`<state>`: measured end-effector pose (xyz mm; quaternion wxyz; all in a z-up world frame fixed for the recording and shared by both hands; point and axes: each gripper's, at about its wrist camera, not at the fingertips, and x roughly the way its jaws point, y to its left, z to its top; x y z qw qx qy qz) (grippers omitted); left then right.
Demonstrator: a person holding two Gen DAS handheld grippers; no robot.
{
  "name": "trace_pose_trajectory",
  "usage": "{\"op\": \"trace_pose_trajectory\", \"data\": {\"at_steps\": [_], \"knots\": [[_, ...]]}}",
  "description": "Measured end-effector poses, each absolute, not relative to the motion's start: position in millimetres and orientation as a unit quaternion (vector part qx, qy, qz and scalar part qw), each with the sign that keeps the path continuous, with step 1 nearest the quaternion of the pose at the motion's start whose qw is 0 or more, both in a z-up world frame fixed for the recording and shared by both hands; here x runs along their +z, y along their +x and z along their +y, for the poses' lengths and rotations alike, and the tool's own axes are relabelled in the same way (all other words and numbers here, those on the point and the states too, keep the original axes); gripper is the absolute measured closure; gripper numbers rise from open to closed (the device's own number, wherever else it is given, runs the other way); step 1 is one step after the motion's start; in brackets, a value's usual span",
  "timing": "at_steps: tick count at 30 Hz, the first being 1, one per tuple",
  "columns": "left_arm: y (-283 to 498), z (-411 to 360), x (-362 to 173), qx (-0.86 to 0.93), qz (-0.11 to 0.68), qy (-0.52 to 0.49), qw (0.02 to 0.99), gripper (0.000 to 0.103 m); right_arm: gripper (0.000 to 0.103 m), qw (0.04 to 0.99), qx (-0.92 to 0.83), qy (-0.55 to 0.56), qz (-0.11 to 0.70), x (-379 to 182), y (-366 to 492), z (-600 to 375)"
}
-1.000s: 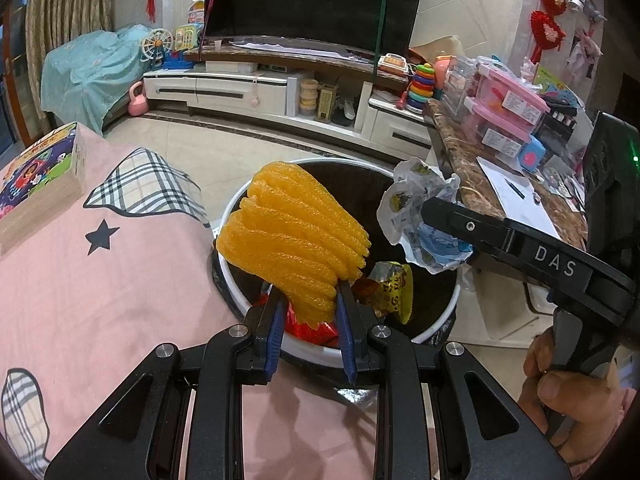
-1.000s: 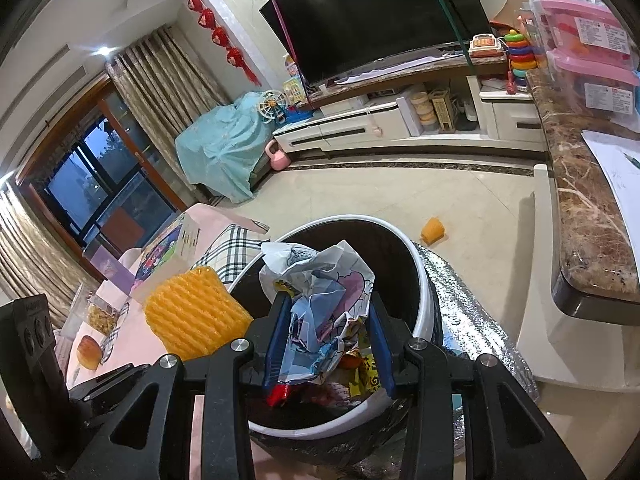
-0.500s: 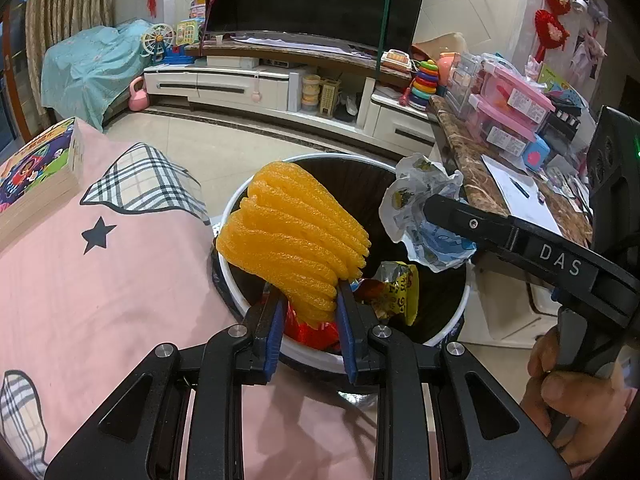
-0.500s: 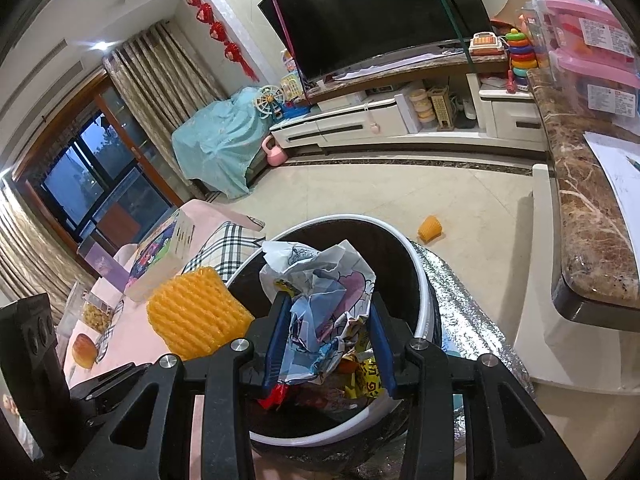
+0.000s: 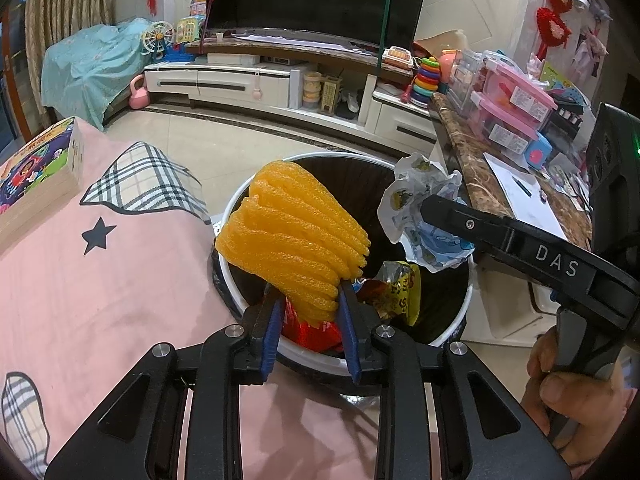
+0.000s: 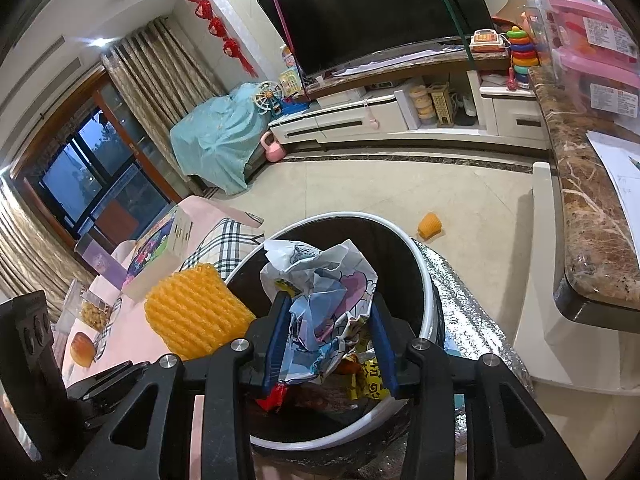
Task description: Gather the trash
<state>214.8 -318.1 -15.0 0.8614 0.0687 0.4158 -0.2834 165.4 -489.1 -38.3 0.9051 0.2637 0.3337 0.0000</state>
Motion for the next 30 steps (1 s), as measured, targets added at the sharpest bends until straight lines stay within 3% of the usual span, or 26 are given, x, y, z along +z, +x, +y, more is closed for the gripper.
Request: {"op": "trace_pose_trajectory", "data": {"at_steps": [2, 5, 8, 9, 15, 24, 30], "knots": [[215.0, -319.9, -14.8, -0.284, 0.418, 0.070, 0.860, 0.077, 0.062, 0.904, 0.000, 0.264, 0.335, -38.7, 166.2, -489.8], [214.8, -319.5, -14.1, -0.281, 0.419, 0.073, 0.860, 0.068, 0.060, 0.902, 0.001, 0.267, 0.340, -39.9, 168.4, -489.9], [213.7, -316.4, -11.5, -0.277, 0.418, 0.071, 0.863, 0.049, 0.056, 0.899, 0.003, 0.272, 0.342, -40.1, 168.9, -489.8], [212.9, -313.3, -9.9, -0.274, 0.415, 0.068, 0.865, 0.044, 0.050, 0.899, 0.002, 0.273, 0.342, -39.5, 168.6, -489.8], [204.6, -292.1, -3.7, -0.267, 0.408, 0.046, 0.872, 0.040, 0.035, 0.901, 0.001, 0.279, 0.332, -33.1, 162.4, -488.9], [174.6, -247.5, -3.1, -0.251, 0.398, 0.009, 0.882, 0.036, 0.021, 0.905, 0.002, 0.288, 0.313, -25.9, 135.3, -476.8], [150.9, -219.2, -4.8, -0.239, 0.390, -0.012, 0.889, 0.035, 0.018, 0.905, 0.007, 0.299, 0.302, -26.1, 108.5, -461.8]]}}
